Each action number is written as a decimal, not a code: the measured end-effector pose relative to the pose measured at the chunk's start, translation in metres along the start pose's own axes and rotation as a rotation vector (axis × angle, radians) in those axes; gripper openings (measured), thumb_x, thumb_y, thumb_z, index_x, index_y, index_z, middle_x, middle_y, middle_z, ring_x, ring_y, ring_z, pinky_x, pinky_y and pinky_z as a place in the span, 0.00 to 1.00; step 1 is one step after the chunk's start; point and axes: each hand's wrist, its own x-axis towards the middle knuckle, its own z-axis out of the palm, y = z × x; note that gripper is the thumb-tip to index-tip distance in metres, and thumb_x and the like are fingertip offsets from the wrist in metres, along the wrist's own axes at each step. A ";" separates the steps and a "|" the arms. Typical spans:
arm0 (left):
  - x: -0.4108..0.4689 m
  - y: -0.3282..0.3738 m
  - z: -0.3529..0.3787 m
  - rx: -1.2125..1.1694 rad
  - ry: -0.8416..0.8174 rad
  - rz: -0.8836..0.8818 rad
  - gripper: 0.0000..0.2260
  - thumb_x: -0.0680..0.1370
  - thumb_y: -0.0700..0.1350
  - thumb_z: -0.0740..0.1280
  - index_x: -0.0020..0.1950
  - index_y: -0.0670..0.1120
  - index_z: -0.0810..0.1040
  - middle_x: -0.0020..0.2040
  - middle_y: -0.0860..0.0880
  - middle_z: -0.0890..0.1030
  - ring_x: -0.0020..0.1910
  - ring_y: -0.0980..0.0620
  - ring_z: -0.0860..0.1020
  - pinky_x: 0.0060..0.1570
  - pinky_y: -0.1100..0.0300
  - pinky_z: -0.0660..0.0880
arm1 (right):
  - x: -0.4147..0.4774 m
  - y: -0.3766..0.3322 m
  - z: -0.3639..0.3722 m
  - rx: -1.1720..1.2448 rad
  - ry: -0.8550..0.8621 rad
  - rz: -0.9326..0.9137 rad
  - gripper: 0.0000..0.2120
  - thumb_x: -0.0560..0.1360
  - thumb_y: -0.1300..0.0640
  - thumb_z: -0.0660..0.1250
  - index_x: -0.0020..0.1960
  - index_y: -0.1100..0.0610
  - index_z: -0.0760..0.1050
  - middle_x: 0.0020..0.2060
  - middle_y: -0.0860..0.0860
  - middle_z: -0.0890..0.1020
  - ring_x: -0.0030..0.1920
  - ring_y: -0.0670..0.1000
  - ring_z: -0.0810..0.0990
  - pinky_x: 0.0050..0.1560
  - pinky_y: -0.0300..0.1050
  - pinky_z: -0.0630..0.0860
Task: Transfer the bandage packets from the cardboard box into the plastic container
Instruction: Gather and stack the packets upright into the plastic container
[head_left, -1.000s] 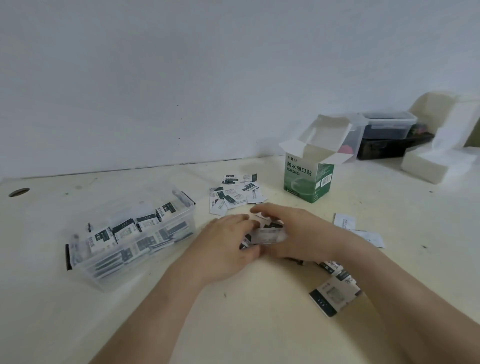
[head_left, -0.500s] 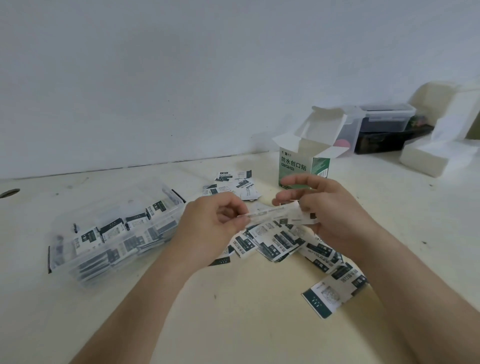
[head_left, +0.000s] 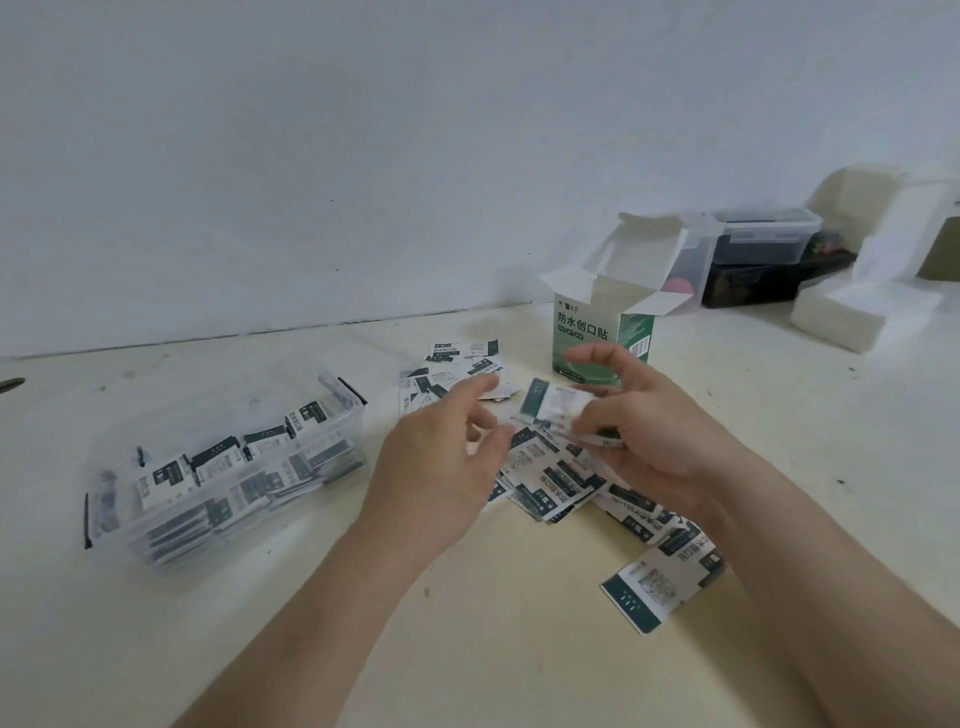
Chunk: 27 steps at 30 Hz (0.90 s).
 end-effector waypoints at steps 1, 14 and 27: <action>-0.001 0.003 0.002 0.121 -0.095 -0.040 0.21 0.77 0.57 0.65 0.69 0.56 0.70 0.56 0.57 0.80 0.56 0.56 0.76 0.58 0.54 0.74 | 0.000 -0.001 -0.001 -0.006 0.045 -0.030 0.27 0.71 0.82 0.55 0.63 0.59 0.70 0.52 0.64 0.79 0.45 0.58 0.84 0.46 0.48 0.79; 0.002 0.000 -0.001 -0.273 -0.070 -0.172 0.22 0.71 0.35 0.73 0.53 0.62 0.77 0.49 0.55 0.82 0.41 0.49 0.80 0.41 0.55 0.80 | 0.000 0.003 -0.003 -0.398 0.252 -0.181 0.10 0.70 0.71 0.71 0.40 0.57 0.78 0.45 0.55 0.85 0.38 0.56 0.84 0.26 0.37 0.74; 0.010 -0.007 -0.022 -0.673 -0.027 -0.331 0.23 0.70 0.32 0.74 0.59 0.54 0.76 0.46 0.49 0.86 0.47 0.48 0.84 0.48 0.50 0.81 | 0.000 0.005 0.000 -0.158 0.174 -0.098 0.12 0.74 0.72 0.66 0.55 0.62 0.78 0.47 0.57 0.86 0.43 0.55 0.86 0.43 0.51 0.82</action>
